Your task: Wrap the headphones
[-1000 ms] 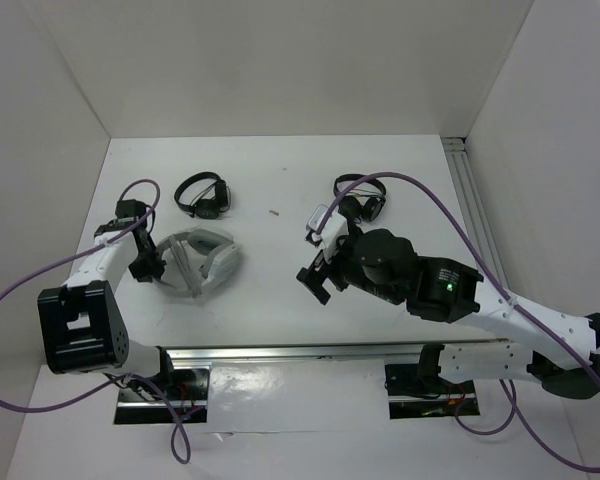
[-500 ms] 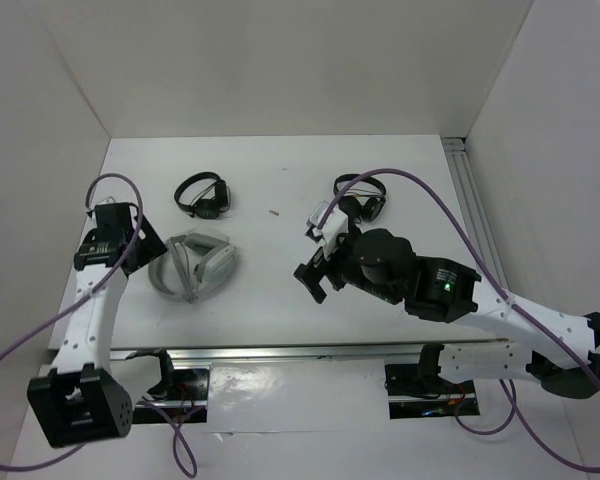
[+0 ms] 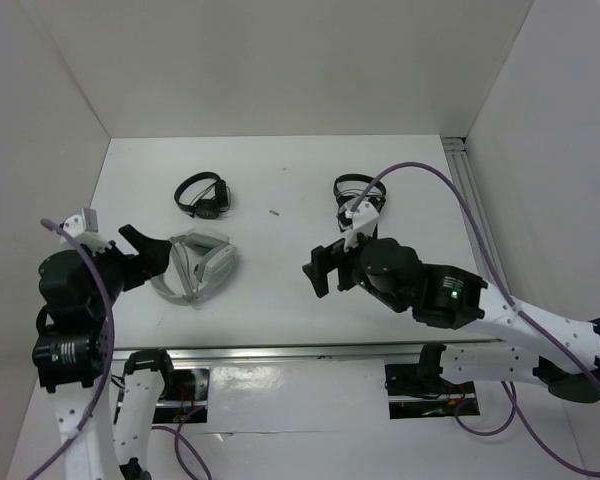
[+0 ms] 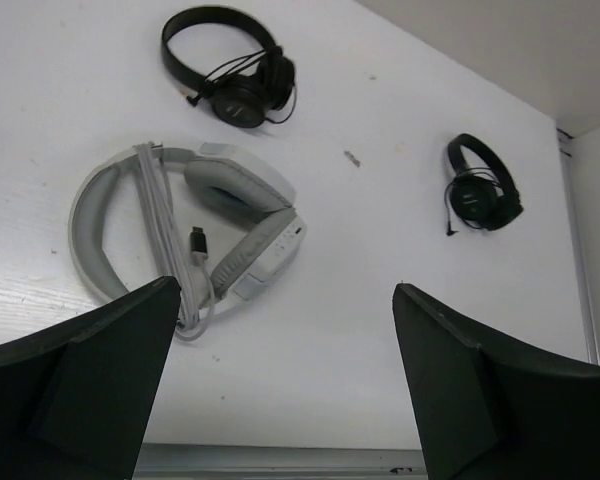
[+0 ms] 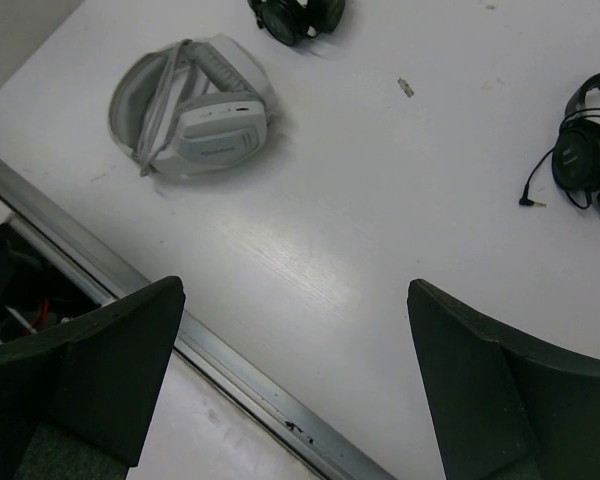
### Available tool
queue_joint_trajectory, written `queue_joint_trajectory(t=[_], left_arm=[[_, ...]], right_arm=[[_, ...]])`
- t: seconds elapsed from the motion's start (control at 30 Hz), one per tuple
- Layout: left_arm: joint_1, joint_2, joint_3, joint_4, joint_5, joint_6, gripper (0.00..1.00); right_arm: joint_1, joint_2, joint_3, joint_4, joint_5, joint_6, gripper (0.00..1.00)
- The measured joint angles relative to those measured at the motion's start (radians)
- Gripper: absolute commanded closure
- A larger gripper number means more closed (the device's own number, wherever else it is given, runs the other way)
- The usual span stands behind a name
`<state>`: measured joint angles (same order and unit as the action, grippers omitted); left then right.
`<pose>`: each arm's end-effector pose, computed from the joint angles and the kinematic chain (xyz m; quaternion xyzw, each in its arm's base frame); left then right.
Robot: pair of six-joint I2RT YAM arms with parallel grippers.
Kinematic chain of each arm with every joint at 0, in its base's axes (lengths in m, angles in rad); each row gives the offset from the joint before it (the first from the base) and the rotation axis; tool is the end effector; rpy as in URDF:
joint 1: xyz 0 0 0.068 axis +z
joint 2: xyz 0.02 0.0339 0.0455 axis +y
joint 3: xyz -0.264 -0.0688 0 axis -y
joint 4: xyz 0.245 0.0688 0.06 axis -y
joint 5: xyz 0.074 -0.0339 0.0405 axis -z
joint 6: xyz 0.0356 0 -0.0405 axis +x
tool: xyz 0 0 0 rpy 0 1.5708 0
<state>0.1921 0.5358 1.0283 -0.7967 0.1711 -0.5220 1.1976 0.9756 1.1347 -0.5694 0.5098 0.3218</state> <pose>0.0842 0.0102 0.3843 -0.2333 0.7702 -0.1648 0.5703 0.0894 0.1806 0.3882 -0.2180 0.7916 0.2125 0.5299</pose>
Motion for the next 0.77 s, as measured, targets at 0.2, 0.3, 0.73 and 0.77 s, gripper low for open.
queue_joint_trajectory(t=[0.2, 0.3, 0.73, 0.77], left_arm=[[-0.034, -0.089, 0.143, -0.15, -0.037, 0.029, 0.0], [-0.066, -0.113, 0.163, -0.192, -0.07, 0.029, 0.0], [-0.074, -0.155, 0.153, -0.208, 0.056, 0.072, 0.0], [-0.074, -0.154, 0.166, -0.205, 0.056, 0.075, 0.0]], right_arm=[[0.0, -0.145, 0.009, -0.072, -0.032, 0.029, 0.0], [0.0, -0.195, 0.019, -0.115, -0.033, 0.029, 0.0], [0.0, -0.283, 0.091, -0.233, -0.032, 0.029, 0.0], [0.0, -0.283, 0.091, -0.239, -0.031, 0.028, 0.0]])
